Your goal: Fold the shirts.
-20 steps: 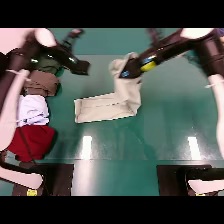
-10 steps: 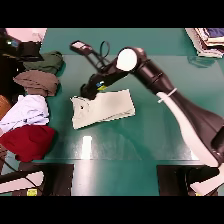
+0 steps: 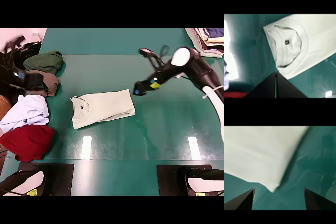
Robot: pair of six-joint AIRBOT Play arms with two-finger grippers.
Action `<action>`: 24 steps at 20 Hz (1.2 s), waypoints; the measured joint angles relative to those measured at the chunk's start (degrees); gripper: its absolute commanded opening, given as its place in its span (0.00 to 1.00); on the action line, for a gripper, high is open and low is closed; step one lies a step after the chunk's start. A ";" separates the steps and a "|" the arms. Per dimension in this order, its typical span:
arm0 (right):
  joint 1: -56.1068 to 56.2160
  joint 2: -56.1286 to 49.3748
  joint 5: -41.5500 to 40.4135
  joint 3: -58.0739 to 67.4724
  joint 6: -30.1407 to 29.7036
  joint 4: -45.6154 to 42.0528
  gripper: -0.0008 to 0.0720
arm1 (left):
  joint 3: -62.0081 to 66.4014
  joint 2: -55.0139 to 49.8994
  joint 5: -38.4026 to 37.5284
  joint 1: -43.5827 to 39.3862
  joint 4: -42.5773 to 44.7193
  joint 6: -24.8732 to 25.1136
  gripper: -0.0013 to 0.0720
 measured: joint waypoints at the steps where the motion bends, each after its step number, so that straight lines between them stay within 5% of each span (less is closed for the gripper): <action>1: -2.58 -0.66 -0.09 -2.51 0.09 2.05 0.95 | -1.88 0.57 1.20 0.00 -1.31 0.02 0.06; 6: -9.33 -8.37 -0.90 -8.92 -3.21 17.05 0.87 | -5.73 1.57 6.10 -0.07 -6.78 0.17 0.06; 10: -7.56 -14.27 -2.49 -9.62 -6.93 28.63 0.86 | -6.45 1.79 7.85 -0.07 -8.44 0.20 0.06; 13: -3.87 -17.35 -3.63 -7.26 -8.20 31.98 0.76 | -6.64 1.81 8.68 -0.07 -8.85 0.20 0.06; 15: -1.29 -18.97 -4.72 -4.61 -8.72 32.20 0.47 | -6.67 1.84 8.96 -0.07 -9.03 0.20 0.06; 17: 0.98 -20.09 -5.62 -1.79 -8.96 32.20 0.04 | -6.69 1.81 8.94 -0.07 -9.09 0.20 0.06; 24: 0.55 -16.39 -7.69 2.71 -5.46 21.40 0.03 | -6.69 1.84 7.74 -0.07 -9.22 0.17 0.06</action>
